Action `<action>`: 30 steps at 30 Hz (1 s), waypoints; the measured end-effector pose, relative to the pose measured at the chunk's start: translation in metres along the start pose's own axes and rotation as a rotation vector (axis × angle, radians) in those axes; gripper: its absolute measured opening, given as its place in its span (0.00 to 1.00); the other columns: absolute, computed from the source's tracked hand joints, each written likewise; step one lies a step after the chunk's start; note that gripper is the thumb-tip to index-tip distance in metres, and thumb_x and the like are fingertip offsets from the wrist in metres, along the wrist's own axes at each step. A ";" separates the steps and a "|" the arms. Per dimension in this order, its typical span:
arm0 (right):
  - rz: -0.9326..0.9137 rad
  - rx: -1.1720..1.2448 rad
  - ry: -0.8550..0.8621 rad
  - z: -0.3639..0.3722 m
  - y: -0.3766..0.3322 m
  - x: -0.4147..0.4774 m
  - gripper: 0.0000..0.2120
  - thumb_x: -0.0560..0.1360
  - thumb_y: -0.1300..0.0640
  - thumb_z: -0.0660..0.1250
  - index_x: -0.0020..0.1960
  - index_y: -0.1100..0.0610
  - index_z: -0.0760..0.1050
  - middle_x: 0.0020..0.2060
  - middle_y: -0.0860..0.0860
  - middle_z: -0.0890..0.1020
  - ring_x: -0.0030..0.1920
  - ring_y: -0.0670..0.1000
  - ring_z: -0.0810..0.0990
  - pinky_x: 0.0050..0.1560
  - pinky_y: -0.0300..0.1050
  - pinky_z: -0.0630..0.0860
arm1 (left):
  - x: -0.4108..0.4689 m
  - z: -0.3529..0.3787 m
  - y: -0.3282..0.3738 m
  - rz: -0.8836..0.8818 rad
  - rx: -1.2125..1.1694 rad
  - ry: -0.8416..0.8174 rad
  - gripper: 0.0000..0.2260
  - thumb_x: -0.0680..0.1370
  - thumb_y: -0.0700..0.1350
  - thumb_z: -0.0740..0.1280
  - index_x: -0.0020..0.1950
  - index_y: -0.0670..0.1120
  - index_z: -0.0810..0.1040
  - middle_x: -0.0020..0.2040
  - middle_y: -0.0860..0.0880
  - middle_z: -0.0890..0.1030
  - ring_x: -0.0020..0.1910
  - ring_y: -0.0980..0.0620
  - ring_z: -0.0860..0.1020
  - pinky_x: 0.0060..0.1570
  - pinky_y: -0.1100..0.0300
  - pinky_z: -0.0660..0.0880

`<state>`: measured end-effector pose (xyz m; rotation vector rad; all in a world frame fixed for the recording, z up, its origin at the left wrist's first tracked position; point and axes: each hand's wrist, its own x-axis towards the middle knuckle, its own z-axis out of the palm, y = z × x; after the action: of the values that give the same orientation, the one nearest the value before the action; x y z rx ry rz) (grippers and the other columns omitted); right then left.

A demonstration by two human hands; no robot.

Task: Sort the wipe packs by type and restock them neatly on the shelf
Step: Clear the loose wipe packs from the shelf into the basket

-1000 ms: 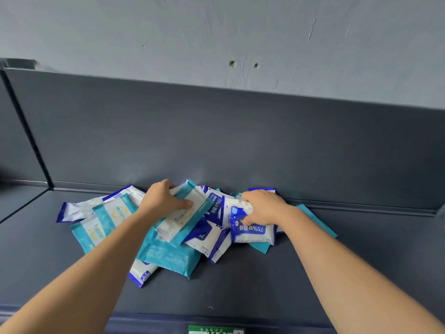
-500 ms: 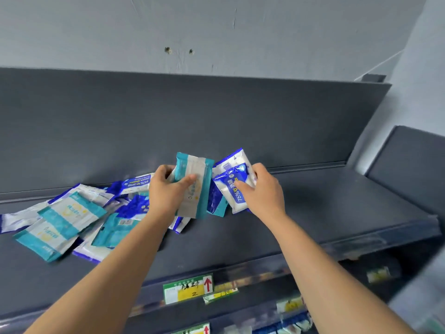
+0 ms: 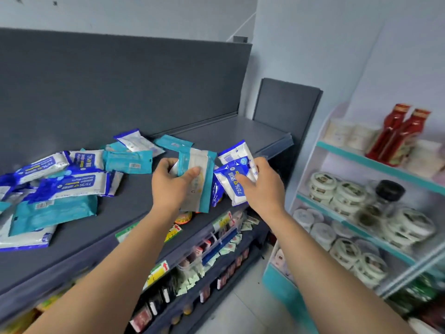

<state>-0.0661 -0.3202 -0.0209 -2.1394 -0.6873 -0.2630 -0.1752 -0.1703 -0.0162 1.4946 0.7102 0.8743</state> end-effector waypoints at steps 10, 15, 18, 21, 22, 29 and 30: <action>0.148 -0.154 0.108 -0.097 0.067 -0.061 0.14 0.74 0.49 0.70 0.52 0.55 0.69 0.48 0.52 0.81 0.47 0.57 0.78 0.40 0.46 0.67 | -0.082 0.084 0.001 -0.030 -0.010 -0.234 0.13 0.70 0.45 0.76 0.45 0.48 0.73 0.45 0.49 0.82 0.44 0.46 0.82 0.44 0.48 0.81; 0.225 -0.172 0.116 -0.147 0.112 -0.095 0.14 0.74 0.49 0.70 0.51 0.55 0.68 0.47 0.53 0.81 0.46 0.57 0.79 0.42 0.48 0.73 | -0.131 0.136 -0.001 -0.033 0.004 -0.342 0.12 0.71 0.44 0.76 0.45 0.47 0.73 0.41 0.53 0.81 0.38 0.53 0.81 0.37 0.56 0.79; 0.277 -0.203 0.126 -0.184 0.144 -0.119 0.15 0.74 0.48 0.70 0.54 0.54 0.69 0.47 0.51 0.81 0.46 0.55 0.79 0.41 0.46 0.72 | -0.167 0.174 -0.009 -0.063 0.022 -0.387 0.13 0.69 0.45 0.77 0.44 0.49 0.73 0.43 0.50 0.83 0.40 0.50 0.82 0.41 0.50 0.81; 0.335 -0.229 0.123 -0.224 0.178 -0.148 0.16 0.74 0.49 0.69 0.57 0.54 0.70 0.50 0.50 0.81 0.48 0.53 0.79 0.41 0.43 0.67 | -0.211 0.214 -0.017 -0.086 0.078 -0.441 0.13 0.69 0.47 0.77 0.45 0.50 0.73 0.43 0.52 0.82 0.40 0.52 0.82 0.41 0.51 0.81; 0.353 -0.237 0.114 -0.237 0.191 -0.158 0.16 0.74 0.49 0.69 0.57 0.54 0.70 0.50 0.50 0.81 0.48 0.53 0.79 0.42 0.43 0.68 | -0.228 0.227 -0.021 -0.095 0.086 -0.464 0.13 0.69 0.46 0.77 0.45 0.50 0.73 0.42 0.53 0.82 0.40 0.53 0.82 0.40 0.53 0.80; 0.515 -0.292 0.079 -0.305 0.272 -0.215 0.13 0.74 0.50 0.69 0.47 0.52 0.65 0.43 0.51 0.79 0.44 0.54 0.78 0.38 0.45 0.68 | -0.320 0.311 -0.054 -0.119 0.203 -0.638 0.13 0.70 0.47 0.75 0.49 0.48 0.74 0.42 0.53 0.79 0.41 0.50 0.79 0.42 0.50 0.79; 0.586 -0.310 0.068 -0.321 0.296 -0.229 0.13 0.74 0.50 0.69 0.47 0.52 0.65 0.42 0.50 0.78 0.43 0.54 0.77 0.38 0.45 0.67 | -0.343 0.335 -0.064 -0.117 0.259 -0.690 0.13 0.70 0.46 0.75 0.49 0.48 0.74 0.42 0.53 0.79 0.42 0.49 0.79 0.44 0.48 0.79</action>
<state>-0.0728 -0.8036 -0.1164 -2.5051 0.0435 -0.1250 -0.0708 -0.6294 -0.1261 1.8184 0.3922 0.1410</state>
